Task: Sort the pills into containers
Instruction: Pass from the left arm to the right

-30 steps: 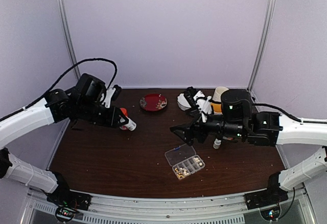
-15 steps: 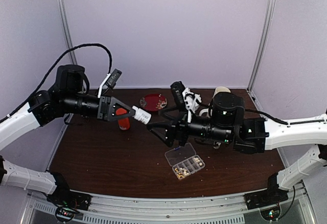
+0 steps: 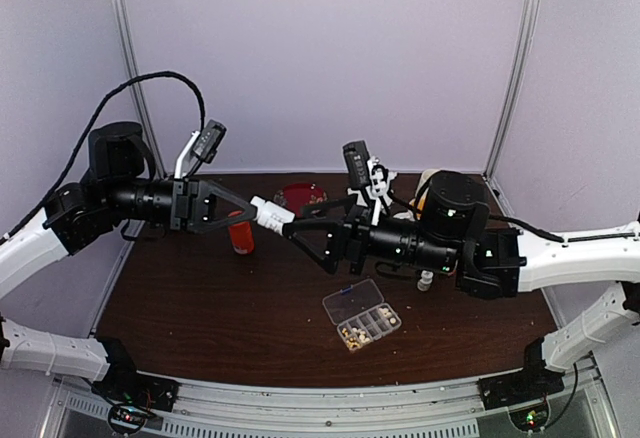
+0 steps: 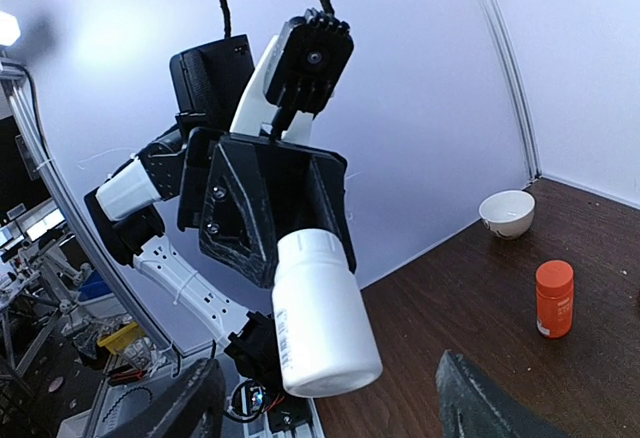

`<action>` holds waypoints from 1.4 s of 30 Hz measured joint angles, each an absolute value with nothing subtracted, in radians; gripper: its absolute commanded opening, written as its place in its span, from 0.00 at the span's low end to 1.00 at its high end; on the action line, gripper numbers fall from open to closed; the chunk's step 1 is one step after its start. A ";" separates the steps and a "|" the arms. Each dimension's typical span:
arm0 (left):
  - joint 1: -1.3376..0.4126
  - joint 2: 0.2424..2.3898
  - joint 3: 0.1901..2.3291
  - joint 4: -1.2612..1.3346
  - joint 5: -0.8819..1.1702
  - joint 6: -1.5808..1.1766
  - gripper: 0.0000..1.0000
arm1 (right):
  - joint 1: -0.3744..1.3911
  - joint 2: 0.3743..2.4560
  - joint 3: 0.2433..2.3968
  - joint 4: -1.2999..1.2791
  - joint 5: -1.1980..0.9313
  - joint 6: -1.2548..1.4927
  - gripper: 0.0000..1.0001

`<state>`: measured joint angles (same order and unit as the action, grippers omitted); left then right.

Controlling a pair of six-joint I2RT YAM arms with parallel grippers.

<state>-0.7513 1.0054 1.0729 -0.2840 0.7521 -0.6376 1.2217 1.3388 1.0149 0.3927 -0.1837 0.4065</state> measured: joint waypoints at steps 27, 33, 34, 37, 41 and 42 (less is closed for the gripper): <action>-0.751 1.010 1.057 -0.259 0.765 -0.673 0.00 | 1.217 1.400 1.126 0.271 -0.232 0.234 0.19; -0.748 1.057 1.048 -0.270 0.741 -0.815 0.00 | 1.272 1.400 1.155 0.136 -0.010 -0.179 0.14; -0.748 1.056 1.034 -0.257 0.741 -0.847 0.00 | 1.295 1.401 1.155 0.126 0.049 -0.255 0.14; -0.748 1.050 0.990 -0.210 0.746 -0.946 0.00 | 1.357 1.417 1.155 0.121 0.221 -0.464 0.12; -0.748 1.048 0.963 -0.194 0.733 -1.023 0.35 | 1.395 1.448 1.147 0.149 0.353 -0.625 0.12; -0.748 1.048 0.961 -0.193 0.729 -1.029 0.49 | 1.398 1.449 1.144 0.154 0.362 -0.635 0.12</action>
<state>-0.7479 1.0485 0.9611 -0.1928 0.7288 -1.0286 1.3975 1.4487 1.1442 0.1543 0.3618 -0.6346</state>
